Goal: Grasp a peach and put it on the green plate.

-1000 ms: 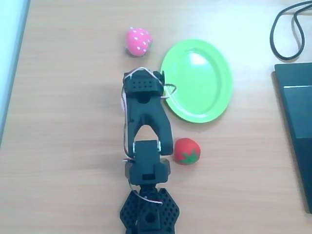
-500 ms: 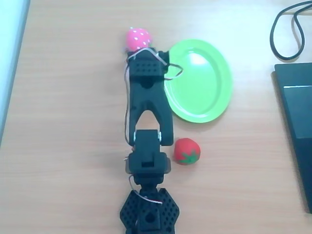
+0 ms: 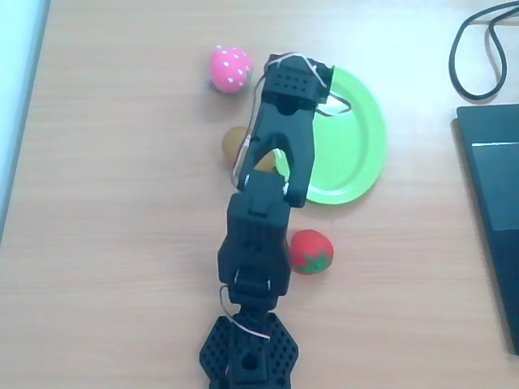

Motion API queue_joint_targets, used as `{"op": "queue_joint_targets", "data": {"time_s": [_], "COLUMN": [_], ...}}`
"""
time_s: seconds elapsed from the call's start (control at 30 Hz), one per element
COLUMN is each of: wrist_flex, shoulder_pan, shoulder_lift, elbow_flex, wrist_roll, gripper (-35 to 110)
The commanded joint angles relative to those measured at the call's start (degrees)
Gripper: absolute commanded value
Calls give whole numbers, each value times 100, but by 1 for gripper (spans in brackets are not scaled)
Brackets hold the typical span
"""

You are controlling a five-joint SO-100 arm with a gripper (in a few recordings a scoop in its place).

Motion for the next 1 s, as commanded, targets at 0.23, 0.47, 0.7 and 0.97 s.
{"op": "queue_joint_targets", "data": {"time_s": [0.23, 0.47, 0.7, 0.97], "wrist_flex": [536, 729, 1107, 1292], "shoulder_pan": [501, 686, 809, 896], "shoulder_lift": [-853, -1336, -1819, -2136], "elbow_flex": [-703, -1037, -1591, -1811], "wrist_roll": [62, 158, 272, 281], "gripper": [28, 28, 28, 32]}}
